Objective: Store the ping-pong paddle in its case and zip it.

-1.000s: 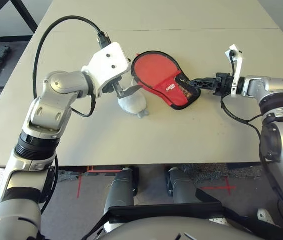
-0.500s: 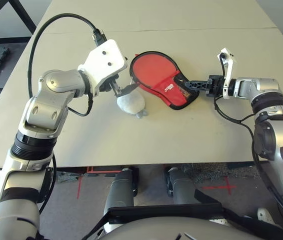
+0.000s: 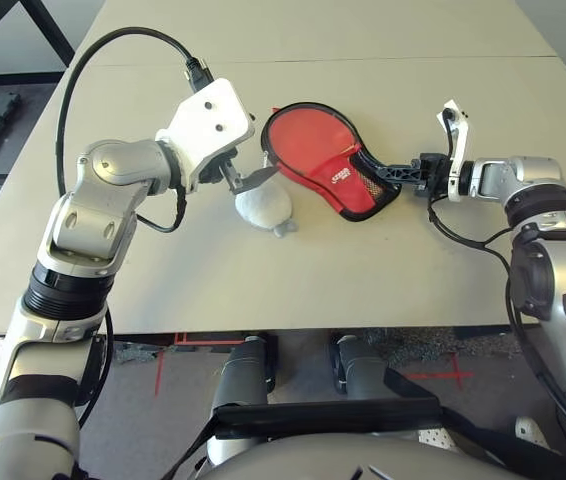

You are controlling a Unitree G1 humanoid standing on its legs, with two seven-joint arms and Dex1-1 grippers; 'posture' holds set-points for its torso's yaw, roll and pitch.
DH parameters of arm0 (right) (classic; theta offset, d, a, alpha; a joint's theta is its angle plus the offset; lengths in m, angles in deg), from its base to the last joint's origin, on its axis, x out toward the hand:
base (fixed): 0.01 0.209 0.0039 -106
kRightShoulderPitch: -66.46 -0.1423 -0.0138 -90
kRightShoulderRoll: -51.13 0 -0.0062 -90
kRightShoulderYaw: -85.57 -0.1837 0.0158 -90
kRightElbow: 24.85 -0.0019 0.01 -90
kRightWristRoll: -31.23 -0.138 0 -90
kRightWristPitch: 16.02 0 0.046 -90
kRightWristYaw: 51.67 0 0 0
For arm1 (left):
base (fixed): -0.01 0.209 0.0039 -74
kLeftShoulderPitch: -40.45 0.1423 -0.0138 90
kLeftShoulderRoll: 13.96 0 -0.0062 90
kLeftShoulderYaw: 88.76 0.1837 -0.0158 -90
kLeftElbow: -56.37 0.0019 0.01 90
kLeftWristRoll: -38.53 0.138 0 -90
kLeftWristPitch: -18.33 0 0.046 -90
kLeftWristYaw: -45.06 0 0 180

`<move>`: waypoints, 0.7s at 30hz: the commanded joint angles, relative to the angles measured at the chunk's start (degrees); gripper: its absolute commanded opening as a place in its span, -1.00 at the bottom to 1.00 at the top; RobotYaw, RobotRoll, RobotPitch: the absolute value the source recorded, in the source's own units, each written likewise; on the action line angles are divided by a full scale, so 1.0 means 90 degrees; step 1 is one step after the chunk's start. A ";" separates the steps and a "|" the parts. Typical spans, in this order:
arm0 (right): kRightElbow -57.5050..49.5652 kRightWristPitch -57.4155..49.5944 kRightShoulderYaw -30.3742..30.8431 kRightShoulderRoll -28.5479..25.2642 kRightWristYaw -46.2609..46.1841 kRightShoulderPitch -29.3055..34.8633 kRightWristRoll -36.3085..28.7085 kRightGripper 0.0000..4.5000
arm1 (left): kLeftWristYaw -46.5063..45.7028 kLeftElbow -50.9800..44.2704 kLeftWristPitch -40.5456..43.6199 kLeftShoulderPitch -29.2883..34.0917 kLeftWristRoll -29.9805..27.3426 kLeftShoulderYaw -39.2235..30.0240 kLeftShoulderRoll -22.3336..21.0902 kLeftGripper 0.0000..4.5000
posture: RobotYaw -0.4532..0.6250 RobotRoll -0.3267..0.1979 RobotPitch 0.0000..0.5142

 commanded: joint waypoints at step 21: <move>-0.3704 -0.2678 -0.0267 -0.1713 0.0782 0.2629 -0.1359 -0.99 | 0.0074 0.0640 -0.0660 -0.0125 0.0058 0.0334 0.0372 1.00 | 0.00 0.25 -0.17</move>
